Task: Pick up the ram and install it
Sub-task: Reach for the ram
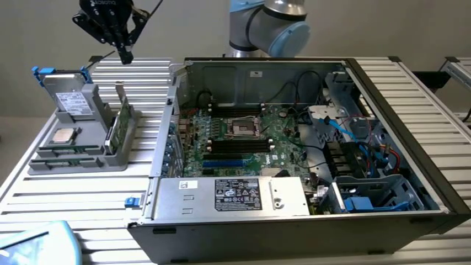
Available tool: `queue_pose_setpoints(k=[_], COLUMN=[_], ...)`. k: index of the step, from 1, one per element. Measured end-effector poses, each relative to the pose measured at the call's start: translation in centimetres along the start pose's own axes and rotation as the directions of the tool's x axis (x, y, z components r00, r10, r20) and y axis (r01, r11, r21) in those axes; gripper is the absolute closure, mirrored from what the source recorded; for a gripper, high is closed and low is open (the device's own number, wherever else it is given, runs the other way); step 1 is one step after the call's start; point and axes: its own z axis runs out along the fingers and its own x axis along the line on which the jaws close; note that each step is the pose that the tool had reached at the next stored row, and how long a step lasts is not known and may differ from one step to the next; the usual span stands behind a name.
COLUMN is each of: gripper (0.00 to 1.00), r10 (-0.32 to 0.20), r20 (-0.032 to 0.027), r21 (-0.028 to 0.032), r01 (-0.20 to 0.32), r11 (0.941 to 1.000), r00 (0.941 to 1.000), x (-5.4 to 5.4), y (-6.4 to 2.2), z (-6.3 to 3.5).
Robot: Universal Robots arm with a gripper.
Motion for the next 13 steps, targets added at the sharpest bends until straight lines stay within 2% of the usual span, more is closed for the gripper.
queue_pose_setpoints(k=[13], gripper=[0.90], r10=[0.000], r20=[0.0003], r21=[0.0000], r01=[0.000], r11=[1.0000], r00=[1.0000], x=[5.9], y=[-0.32], z=[0.09])
